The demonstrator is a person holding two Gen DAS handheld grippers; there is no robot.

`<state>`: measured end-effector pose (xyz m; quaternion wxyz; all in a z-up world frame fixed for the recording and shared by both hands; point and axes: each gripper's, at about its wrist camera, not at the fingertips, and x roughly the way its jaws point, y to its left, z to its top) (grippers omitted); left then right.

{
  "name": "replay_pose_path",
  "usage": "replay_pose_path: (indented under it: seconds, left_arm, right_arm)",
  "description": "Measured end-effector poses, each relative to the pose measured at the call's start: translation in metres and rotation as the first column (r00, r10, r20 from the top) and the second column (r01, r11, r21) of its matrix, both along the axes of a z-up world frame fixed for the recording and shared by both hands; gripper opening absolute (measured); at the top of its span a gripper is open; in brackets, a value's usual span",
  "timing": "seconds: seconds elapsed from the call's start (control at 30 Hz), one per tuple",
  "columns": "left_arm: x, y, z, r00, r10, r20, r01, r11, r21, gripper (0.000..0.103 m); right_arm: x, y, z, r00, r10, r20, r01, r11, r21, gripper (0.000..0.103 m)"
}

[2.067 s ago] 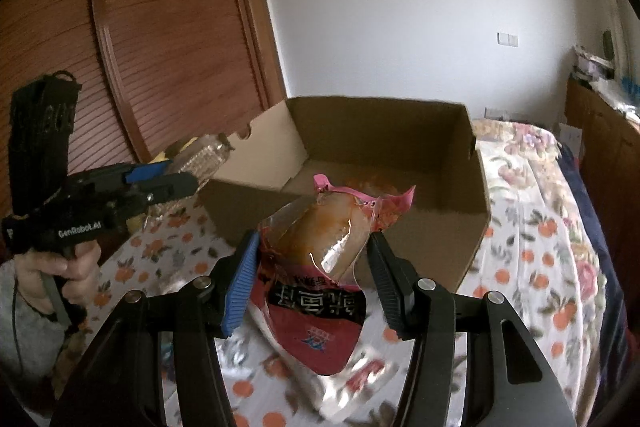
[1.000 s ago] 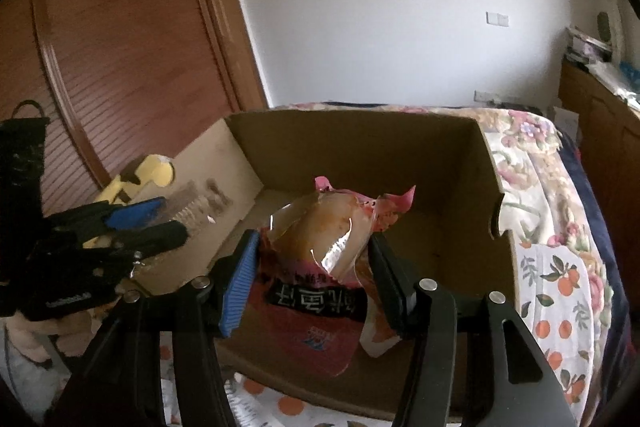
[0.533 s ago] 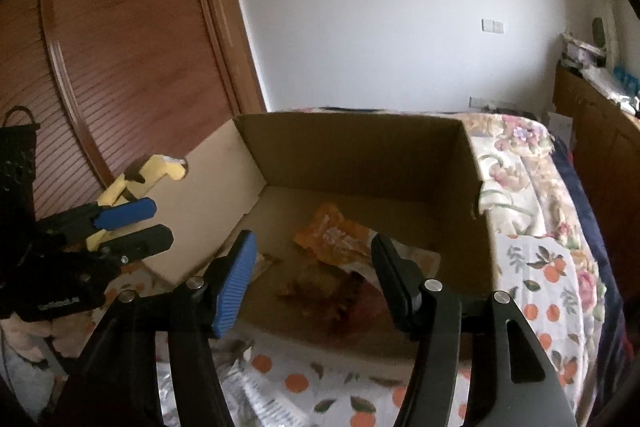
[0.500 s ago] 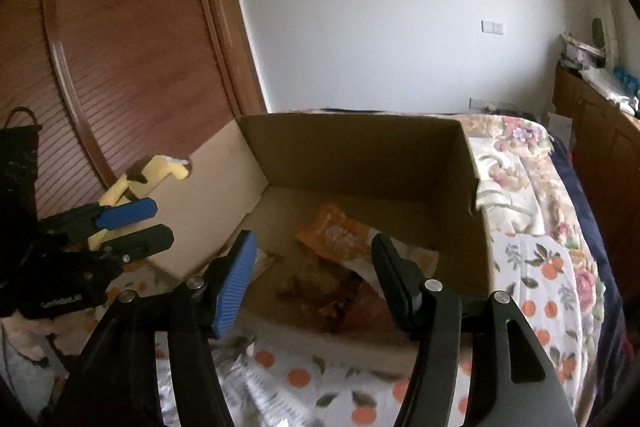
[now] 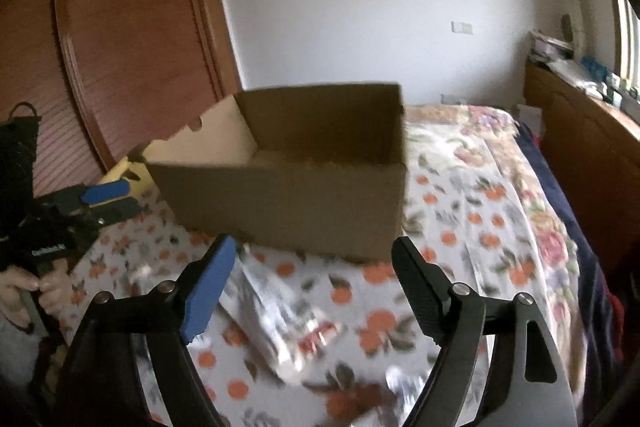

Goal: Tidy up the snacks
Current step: 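Move both tools back toward the white foil pouches on the table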

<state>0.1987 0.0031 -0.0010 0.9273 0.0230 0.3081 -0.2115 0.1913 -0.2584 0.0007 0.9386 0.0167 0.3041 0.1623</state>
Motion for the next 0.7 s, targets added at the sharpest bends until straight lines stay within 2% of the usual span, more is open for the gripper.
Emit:
replay_pose_path:
  seconds: [0.17,0.5,0.7]
  left_arm:
    - [-0.018,-0.011,-0.016,0.999,-0.031,-0.031,0.031,1.000,0.005,0.059]
    - [-0.039,-0.022,-0.044,0.994,-0.052,-0.095,0.054,0.998,0.022,0.059]
    - [-0.048,-0.037,-0.063,0.985,-0.093,-0.144,0.106,0.991,0.082,0.059]
  right_arm:
    - [-0.020,-0.018,-0.024,0.998,-0.045,-0.041,0.045,0.999,-0.001,0.086]
    - [-0.039,-0.038,-0.050,0.993,-0.093,-0.073,0.093,0.996,-0.011,0.087]
    - [-0.043,-0.051,-0.071,0.986,-0.123,-0.112,0.122,0.992,-0.012,0.087]
